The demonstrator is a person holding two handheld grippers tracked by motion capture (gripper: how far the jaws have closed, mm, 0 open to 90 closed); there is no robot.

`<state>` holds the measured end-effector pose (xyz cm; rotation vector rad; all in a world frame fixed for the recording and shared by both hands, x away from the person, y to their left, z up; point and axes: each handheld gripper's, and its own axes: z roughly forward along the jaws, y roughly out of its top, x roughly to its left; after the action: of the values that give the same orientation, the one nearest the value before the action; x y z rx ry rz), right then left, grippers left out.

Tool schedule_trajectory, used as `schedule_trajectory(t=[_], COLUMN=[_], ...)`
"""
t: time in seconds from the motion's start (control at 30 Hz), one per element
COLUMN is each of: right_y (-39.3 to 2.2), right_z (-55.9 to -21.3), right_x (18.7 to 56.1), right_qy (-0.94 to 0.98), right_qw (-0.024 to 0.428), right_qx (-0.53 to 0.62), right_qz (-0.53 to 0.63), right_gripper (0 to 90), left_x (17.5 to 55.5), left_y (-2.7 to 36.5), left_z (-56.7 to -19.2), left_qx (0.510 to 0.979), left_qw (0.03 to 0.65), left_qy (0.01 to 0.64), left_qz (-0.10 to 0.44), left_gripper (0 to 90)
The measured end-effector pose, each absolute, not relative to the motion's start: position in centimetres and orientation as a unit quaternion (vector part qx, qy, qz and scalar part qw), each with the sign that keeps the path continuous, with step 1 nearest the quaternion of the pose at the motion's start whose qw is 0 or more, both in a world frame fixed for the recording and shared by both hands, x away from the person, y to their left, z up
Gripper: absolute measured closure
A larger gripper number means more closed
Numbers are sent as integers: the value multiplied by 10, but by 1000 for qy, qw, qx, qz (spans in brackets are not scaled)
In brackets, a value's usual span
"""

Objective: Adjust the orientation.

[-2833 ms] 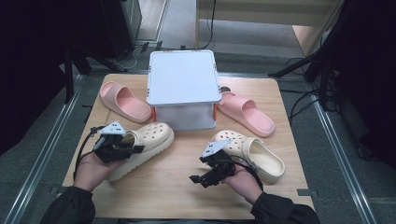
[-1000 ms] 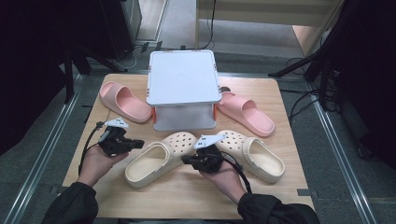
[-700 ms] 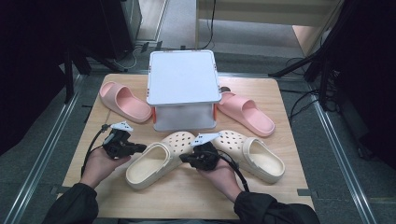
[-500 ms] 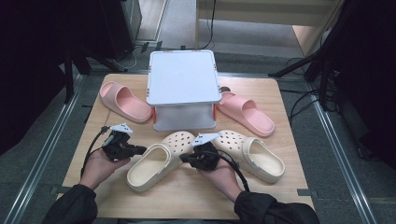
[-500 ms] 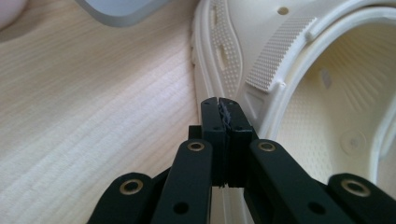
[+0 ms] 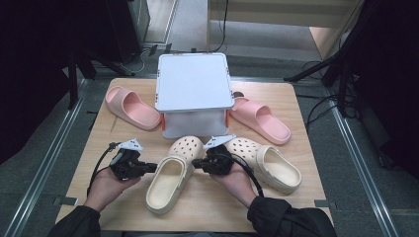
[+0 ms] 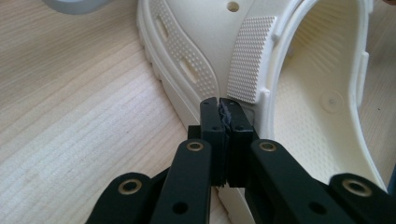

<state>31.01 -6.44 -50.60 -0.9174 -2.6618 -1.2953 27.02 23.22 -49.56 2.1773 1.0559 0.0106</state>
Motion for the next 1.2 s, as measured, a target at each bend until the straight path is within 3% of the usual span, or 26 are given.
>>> schedule_trajectory(t=[0.47, 0.63, 0.87, 0.97, 1.2], right_y=[-70, -72, -84, -88, -93], right_z=[-504, -501, -479, -471, -463], right_x=[329, 329, 321, 313, 294], right_qy=[-846, -845, -826, -824, -819], right_qw=[14, 4, -13, -25, -24], right_qx=[-339, -337, -342, -343, -350], right_qz=[-411, -415, -448, -450, -455], right_gripper=[866, 810, 643, 553, 437], left_x=[264, 268, 271, 279, 290], left_y=[201, 214, 224, 227, 234], left_z=[-501, -496, -480, -474, -461], left_qx=[844, 821, 805, 803, 801], left_qw=[355, 378, 414, 414, 427], left_qy=[400, 427, 425, 428, 419], left_qz=[-27, -29, -2, -25, -10], left_gripper=[830, 742, 653, 617, 692])
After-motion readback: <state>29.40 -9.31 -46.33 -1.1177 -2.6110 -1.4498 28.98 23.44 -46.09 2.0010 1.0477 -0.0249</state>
